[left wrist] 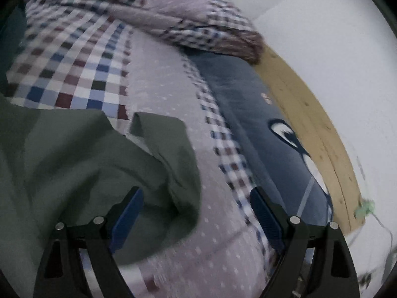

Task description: Fold clothes

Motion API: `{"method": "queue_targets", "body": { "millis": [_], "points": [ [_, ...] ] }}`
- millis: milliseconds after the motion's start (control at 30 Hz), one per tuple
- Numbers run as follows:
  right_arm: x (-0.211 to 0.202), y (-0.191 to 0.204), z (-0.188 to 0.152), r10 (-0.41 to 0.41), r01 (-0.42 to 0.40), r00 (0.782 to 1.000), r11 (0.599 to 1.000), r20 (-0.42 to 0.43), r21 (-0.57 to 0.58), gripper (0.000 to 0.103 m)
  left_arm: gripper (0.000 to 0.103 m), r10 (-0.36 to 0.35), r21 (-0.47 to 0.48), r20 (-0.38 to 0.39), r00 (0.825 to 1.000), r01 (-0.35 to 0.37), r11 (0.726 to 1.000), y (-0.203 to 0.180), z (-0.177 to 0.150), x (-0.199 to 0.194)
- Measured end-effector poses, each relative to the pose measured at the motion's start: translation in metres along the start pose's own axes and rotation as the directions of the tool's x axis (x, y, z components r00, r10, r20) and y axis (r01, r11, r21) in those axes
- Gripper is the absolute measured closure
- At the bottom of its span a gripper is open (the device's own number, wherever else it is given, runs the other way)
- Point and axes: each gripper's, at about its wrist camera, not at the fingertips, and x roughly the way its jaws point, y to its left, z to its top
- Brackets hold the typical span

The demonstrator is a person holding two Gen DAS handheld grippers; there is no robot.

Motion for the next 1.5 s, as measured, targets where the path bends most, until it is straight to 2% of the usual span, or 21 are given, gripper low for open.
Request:
{"method": "queue_targets", "body": {
  "millis": [100,200,300,400,600,733,767,800,867,933,967,1033,1267,1400,1500],
  "points": [
    [-0.002,-0.012,0.001,0.017,-0.016,1.000,0.998,-0.013,0.058,0.024,0.013,0.004,-0.033,0.000,1.000,-0.004,0.999,0.008,0.008,0.020],
    [-0.007,-0.021,0.003,0.030,-0.029,0.999,0.994,-0.014,0.104,0.024,0.013,0.002,-0.013,0.001,1.000,-0.002,1.000,0.002,0.012,0.034],
    [-0.012,-0.027,0.004,0.053,-0.051,0.999,0.989,-0.013,0.138,0.024,0.013,0.041,0.004,-0.010,0.999,-0.040,0.999,-0.001,0.018,0.051],
    [-0.015,-0.029,0.004,0.068,-0.064,0.998,0.987,-0.018,0.150,0.024,0.013,0.082,0.010,-0.015,0.996,-0.082,0.997,-0.002,0.024,0.065],
    [-0.016,-0.026,0.005,0.053,-0.050,0.998,0.991,-0.023,0.122,0.024,0.022,0.141,0.018,-0.008,0.990,-0.140,0.990,0.000,0.031,0.085],
    [-0.015,-0.025,0.005,0.032,-0.028,0.999,0.994,-0.035,0.110,0.024,0.040,0.154,0.037,0.003,0.988,-0.154,0.987,-0.008,0.034,0.093],
    [-0.014,-0.025,0.005,0.029,-0.025,0.999,0.994,-0.040,0.108,0.024,0.051,0.159,0.040,0.003,0.987,-0.159,0.987,-0.009,0.034,0.095],
    [-0.013,-0.025,0.005,0.027,-0.022,0.999,0.994,-0.044,0.104,0.024,0.056,0.167,0.043,0.001,0.986,-0.167,0.985,-0.010,0.035,0.096],
    [-0.013,-0.024,0.004,0.024,-0.019,0.999,0.995,-0.048,0.095,0.024,0.078,0.183,0.041,0.007,0.983,-0.183,0.982,-0.012,0.033,0.097],
    [-0.012,-0.022,0.004,0.029,-0.024,0.998,0.996,-0.051,0.085,0.024,0.091,0.183,0.037,0.016,0.983,-0.183,0.982,-0.015,0.030,0.096],
    [-0.012,-0.022,0.004,0.036,-0.032,0.998,0.996,-0.049,0.085,0.024,0.095,0.180,0.044,0.022,0.983,-0.181,0.983,-0.018,0.029,0.094],
    [-0.012,-0.020,0.004,0.053,-0.048,0.998,0.995,-0.046,0.088,0.024,0.096,0.172,0.064,0.036,0.984,-0.174,0.983,-0.026,0.028,0.090],
    [-0.009,-0.016,0.001,0.075,-0.070,0.996,0.994,-0.055,0.079,0.024,0.097,0.046,0.119,0.103,0.994,-0.058,0.991,-0.067,0.041,0.041],
    [-0.006,-0.012,-0.001,0.086,-0.082,0.994,0.994,-0.063,0.075,0.024,0.097,-0.019,0.183,0.179,0.984,-0.014,0.983,-0.092,0.053,-0.018],
    [-0.002,-0.007,-0.004,0.098,-0.093,0.992,0.993,-0.077,0.068,0.024,0.097,-0.030,0.211,0.255,0.966,-0.026,0.977,-0.098,0.063,-0.069]
  ]
}}
